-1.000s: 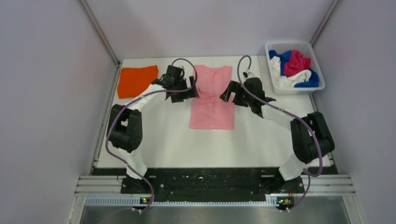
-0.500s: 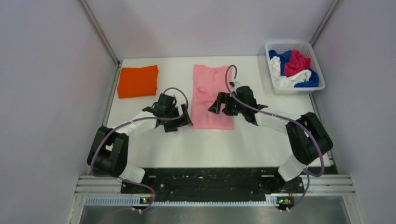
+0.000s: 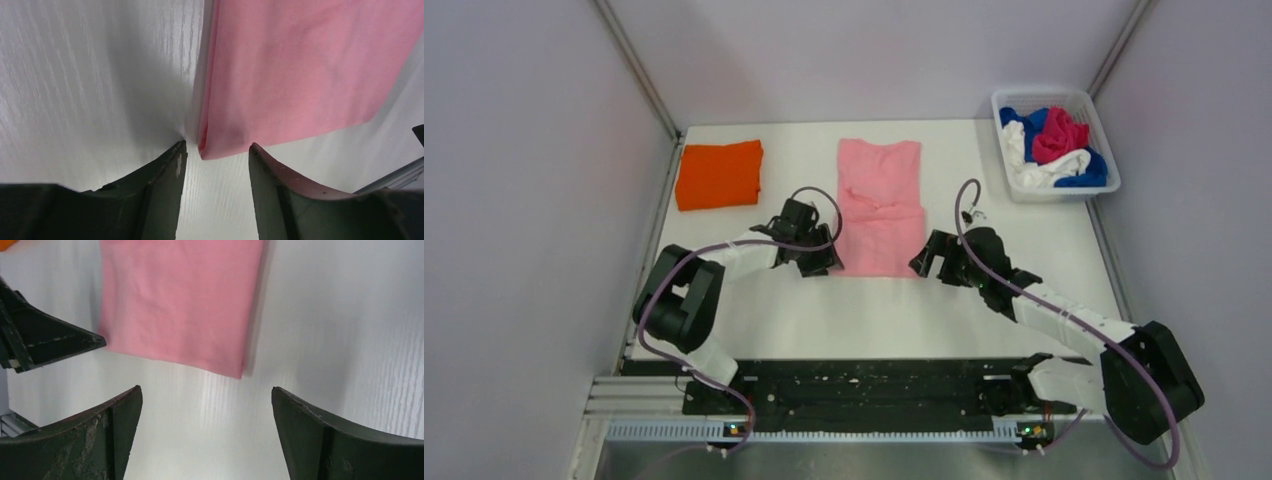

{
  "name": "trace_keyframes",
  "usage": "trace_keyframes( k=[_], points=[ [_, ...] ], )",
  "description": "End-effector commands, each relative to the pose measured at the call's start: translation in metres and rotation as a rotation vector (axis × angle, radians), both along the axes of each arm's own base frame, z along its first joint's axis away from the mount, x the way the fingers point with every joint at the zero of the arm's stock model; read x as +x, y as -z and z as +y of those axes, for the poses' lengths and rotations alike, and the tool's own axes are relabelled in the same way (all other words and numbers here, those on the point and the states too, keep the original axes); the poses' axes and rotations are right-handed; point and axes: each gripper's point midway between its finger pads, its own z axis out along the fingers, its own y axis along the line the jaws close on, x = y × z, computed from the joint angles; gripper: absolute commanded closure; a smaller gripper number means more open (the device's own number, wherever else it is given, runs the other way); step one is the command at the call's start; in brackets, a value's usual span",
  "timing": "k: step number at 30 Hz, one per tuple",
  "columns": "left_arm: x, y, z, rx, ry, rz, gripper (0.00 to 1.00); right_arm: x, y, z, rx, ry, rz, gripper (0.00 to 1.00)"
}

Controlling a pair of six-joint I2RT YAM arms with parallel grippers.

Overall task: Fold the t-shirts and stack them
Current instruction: Grab one side of the 2/3 rectangular tshirt with both arms

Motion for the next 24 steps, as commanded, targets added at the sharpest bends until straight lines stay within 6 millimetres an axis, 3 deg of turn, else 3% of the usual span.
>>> trace_keyframes(
  k=[1,5,8,14,18,24],
  points=[
    [0.009,0.008,-0.005,0.028,-0.008,-0.012,0.50,-0.012,0.019,-0.015,-0.025,0.069,0.060,0.01],
    [0.008,0.014,-0.007,0.036,0.000,0.011,0.83,-0.013,0.022,-0.012,-0.028,0.053,0.079,0.02],
    [0.006,0.016,-0.006,0.051,-0.001,0.011,0.99,-0.012,0.026,-0.012,-0.034,0.055,0.086,0.01],
    [0.006,0.011,-0.007,0.049,-0.001,-0.001,1.00,-0.003,0.037,0.003,-0.026,0.006,0.115,0.08],
    [0.004,0.009,-0.005,0.059,-0.007,-0.004,1.00,0.006,0.048,0.012,-0.040,-0.017,0.156,0.23],
    [0.003,0.010,-0.002,0.074,-0.018,-0.001,1.00,0.000,0.059,0.023,-0.014,-0.072,0.194,0.49]
  ],
)
